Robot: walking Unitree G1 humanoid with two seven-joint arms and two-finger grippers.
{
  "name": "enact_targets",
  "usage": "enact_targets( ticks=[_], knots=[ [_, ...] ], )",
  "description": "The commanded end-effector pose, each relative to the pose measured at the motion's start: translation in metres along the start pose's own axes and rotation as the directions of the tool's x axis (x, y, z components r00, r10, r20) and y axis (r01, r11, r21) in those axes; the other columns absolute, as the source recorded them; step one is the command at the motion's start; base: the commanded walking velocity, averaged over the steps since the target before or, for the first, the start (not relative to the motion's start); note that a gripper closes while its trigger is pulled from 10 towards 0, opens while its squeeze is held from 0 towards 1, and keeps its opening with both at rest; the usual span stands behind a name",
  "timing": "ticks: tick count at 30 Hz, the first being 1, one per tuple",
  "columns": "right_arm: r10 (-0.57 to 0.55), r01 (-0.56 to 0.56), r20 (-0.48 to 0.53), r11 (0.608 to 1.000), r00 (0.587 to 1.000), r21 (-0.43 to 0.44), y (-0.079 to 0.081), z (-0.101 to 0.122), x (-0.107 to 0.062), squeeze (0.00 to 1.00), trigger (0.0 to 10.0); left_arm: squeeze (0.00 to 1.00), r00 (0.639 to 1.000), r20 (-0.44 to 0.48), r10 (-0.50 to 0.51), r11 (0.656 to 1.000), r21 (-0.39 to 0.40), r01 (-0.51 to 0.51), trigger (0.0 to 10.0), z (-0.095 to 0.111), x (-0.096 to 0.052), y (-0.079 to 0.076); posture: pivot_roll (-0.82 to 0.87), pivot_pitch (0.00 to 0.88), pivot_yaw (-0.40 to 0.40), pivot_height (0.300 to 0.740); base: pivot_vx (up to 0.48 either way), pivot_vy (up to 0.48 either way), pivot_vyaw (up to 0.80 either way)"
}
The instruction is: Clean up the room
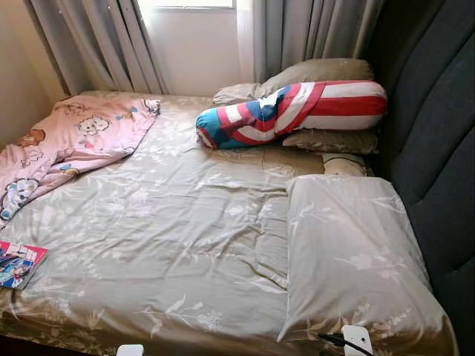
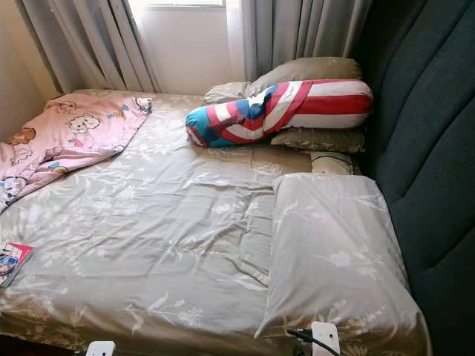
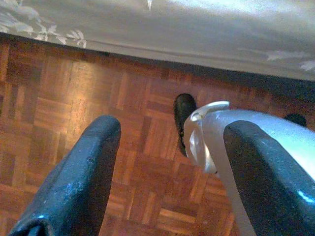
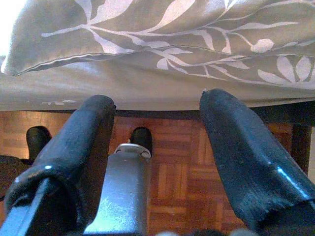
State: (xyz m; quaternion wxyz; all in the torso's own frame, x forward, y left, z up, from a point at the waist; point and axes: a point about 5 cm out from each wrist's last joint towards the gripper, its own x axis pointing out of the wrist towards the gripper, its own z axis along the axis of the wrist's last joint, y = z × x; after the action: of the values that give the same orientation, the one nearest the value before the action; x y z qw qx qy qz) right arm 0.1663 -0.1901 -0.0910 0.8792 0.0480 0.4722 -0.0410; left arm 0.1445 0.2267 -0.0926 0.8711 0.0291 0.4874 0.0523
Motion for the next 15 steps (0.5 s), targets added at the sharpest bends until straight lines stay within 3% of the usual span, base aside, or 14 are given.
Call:
enact_targets(
  ticks=[1, 15],
  knots=[
    [0.010, -0.010, -0.011, 1.000, 1.000, -0.010, 0.003, -0.002, 0.000, 0.00, 10.0, 0.00, 0.999, -0.038, 0.007, 1.000, 0.003, -0.007, 10.0, -0.009, -0.002, 0.005, -0.03, 0.071, -0.009, 0.740, 0.000, 0.480, 0.00],
    [0.029, -0.029, -0.028, 0.999, 0.999, -0.022, 0.009, -0.007, 0.000, 0.00, 10.0, 0.00, 1.000, -0.011, -0.004, 1.000, 0.004, 0.004, 10.0, 0.001, 0.001, 0.000, -0.03, 0.087, -0.008, 0.740, 0.000, 0.467, 0.00]
  ],
)
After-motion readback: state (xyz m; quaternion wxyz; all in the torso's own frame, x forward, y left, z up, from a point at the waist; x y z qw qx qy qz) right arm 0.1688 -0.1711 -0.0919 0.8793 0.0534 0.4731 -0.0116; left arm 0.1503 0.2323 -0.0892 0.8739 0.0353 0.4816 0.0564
